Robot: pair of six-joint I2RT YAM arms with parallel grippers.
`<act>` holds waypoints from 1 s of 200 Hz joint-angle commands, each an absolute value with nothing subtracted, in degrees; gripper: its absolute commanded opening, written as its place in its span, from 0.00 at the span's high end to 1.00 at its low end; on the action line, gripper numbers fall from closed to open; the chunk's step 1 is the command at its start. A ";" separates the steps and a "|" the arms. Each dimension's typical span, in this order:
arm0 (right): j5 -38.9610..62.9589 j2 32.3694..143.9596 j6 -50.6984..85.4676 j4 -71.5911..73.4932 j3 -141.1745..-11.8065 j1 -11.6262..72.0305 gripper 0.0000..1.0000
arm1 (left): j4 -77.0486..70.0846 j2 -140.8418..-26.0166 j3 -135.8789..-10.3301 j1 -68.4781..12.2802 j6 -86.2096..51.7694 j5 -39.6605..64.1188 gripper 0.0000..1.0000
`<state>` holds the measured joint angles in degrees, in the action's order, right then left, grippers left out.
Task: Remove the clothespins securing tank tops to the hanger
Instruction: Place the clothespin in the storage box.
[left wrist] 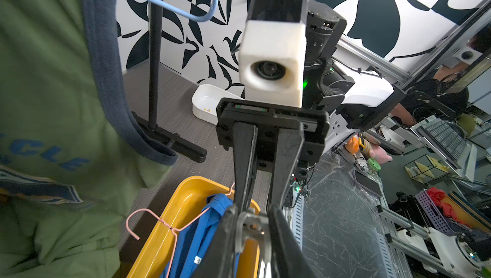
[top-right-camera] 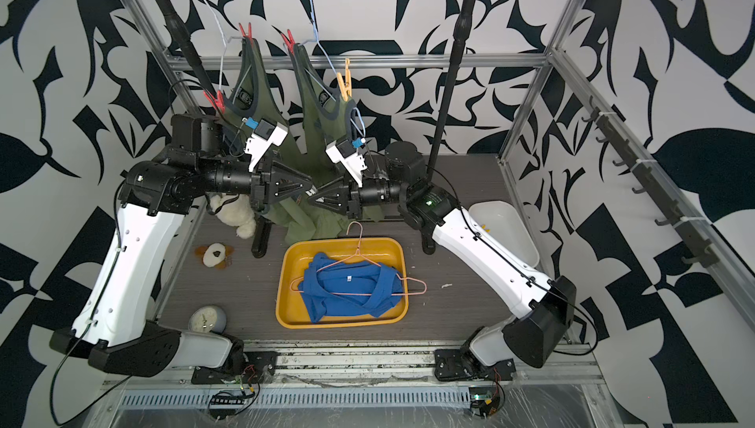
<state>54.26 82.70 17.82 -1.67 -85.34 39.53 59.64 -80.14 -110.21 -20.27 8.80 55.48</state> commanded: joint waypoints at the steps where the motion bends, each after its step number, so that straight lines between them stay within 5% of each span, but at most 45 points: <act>1: 53.59 82.44 17.63 0.43 -87.70 39.90 1.00 | 60.06 -78.68 -109.60 -20.53 9.14 56.87 0.73; 79: 49.57 81.84 16.52 -0.67 -85.72 39.99 1.00 | 59.90 -77.34 -110.87 -20.49 9.93 55.21 0.30; 162: 38.09 67.21 13.56 -9.25 -71.06 36.23 1.00 | 57.53 -75.74 -114.15 -20.50 6.89 43.96 0.27; 200: 29.41 60.47 13.82 -18.23 -65.38 27.49 1.00 | 53.84 -75.59 -113.54 -20.52 2.23 37.17 0.26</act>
<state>36.71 63.96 14.52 -12.82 -67.53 32.88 56.90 -76.09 -113.03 -20.29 5.89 42.63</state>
